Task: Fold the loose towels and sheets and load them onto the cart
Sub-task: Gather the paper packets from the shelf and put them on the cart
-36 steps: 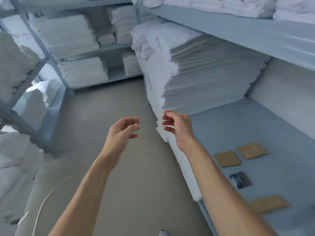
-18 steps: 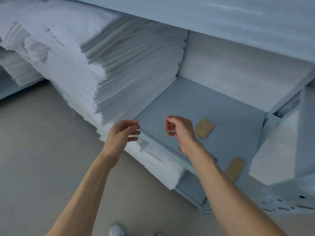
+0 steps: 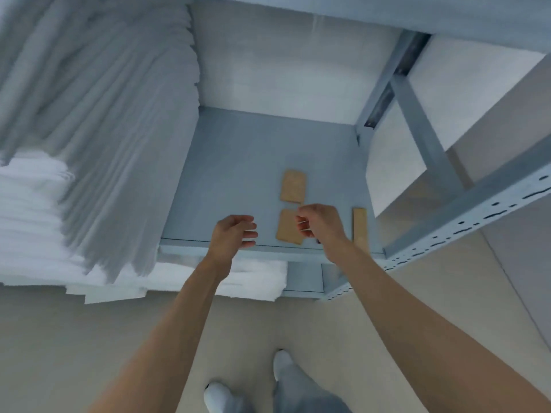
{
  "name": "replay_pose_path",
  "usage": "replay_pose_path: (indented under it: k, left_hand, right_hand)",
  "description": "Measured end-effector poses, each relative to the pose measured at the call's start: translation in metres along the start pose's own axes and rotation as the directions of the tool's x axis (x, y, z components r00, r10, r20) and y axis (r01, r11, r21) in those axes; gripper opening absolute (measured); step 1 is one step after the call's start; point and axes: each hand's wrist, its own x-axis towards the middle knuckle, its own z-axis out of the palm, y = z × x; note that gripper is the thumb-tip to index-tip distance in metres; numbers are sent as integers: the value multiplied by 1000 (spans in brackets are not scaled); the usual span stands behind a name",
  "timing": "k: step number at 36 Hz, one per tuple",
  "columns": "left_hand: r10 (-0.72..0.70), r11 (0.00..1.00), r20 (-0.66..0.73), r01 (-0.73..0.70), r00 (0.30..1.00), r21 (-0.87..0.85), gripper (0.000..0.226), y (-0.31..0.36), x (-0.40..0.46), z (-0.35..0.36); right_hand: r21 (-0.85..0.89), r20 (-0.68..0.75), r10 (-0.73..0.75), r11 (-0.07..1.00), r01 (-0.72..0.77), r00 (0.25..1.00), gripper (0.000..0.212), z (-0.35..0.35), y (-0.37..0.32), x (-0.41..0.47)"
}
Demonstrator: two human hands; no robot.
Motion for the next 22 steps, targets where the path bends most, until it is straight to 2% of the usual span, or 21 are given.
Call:
replay_pose_path:
  k: [3, 5, 9, 10, 13, 18, 22]
  left_hand:
    - [-62, 997, 22, 61, 998, 36, 18, -9, 17, 15]
    - [-96, 993, 47, 93, 994, 73, 23, -17, 30, 26]
    - [-132, 965, 89, 108, 987, 239, 41, -35, 56, 48]
    - [-137, 955, 97, 106, 986, 278, 48, -38, 62, 53]
    - [-141, 930, 115, 92, 983, 356, 64, -49, 79, 67]
    - [-181, 902, 96, 126, 979, 414, 73, -69, 100, 82]
    - [-201, 892, 28, 171, 979, 419, 66, -84, 111, 90]
  right_hand:
    - [-15, -43, 45, 999, -46, 998, 9, -4, 24, 6]
    - [-85, -57, 74, 993, -78, 996, 8, -3, 40, 17]
    - [-253, 29, 151, 957, -139, 988, 15, 7, 65, 39]
    - [-362, 27, 135, 925, -116, 990, 22, 9, 71, 44]
    - [-447, 40, 63, 894, -38, 997, 50, 13, 90, 60]
    - [-545, 89, 8, 837, 42, 996, 51, 26, 108, 76]
    - [-583, 61, 18, 812, 21, 998, 53, 30, 122, 86]
